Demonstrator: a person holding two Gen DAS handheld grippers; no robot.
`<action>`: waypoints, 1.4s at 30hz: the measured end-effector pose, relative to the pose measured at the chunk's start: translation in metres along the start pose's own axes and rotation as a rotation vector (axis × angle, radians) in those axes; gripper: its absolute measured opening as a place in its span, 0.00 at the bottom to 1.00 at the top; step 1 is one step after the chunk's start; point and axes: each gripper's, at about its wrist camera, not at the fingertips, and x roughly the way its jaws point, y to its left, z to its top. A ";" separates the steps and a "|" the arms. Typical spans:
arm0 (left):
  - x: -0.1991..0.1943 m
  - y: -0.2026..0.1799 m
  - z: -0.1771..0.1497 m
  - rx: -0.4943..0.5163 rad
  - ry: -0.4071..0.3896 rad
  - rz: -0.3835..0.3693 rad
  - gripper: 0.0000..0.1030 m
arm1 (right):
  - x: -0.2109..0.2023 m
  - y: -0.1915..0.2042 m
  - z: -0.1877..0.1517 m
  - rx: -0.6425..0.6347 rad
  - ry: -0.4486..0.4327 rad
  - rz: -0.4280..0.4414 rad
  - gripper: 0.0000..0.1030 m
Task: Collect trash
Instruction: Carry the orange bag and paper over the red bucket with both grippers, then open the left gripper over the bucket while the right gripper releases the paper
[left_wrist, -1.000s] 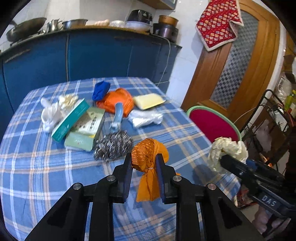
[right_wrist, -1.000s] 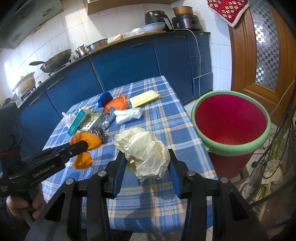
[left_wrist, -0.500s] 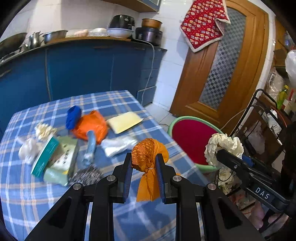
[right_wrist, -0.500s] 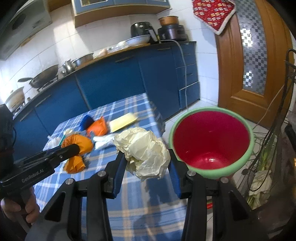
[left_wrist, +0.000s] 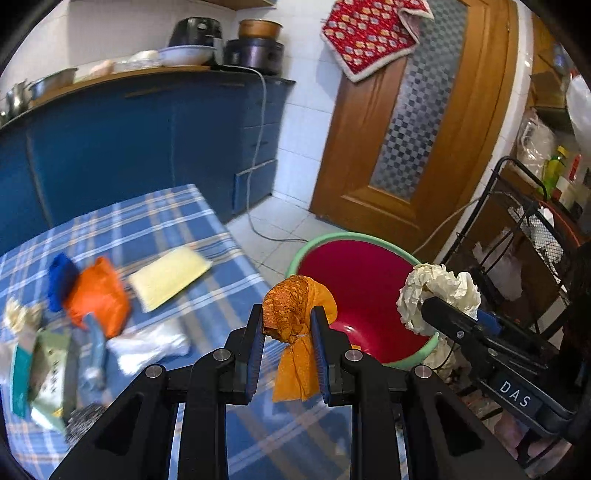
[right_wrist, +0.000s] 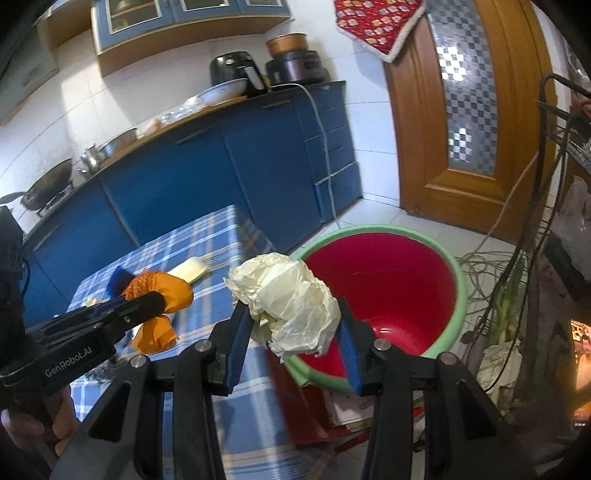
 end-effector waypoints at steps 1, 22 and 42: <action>0.006 -0.004 0.002 0.006 0.007 -0.006 0.24 | 0.001 -0.003 0.001 0.005 0.001 -0.007 0.45; 0.114 -0.040 0.009 0.054 0.159 -0.048 0.28 | 0.029 -0.063 0.010 0.110 0.040 -0.081 0.45; 0.107 -0.026 0.010 0.010 0.160 0.016 0.43 | 0.041 -0.076 0.009 0.137 0.060 -0.117 0.48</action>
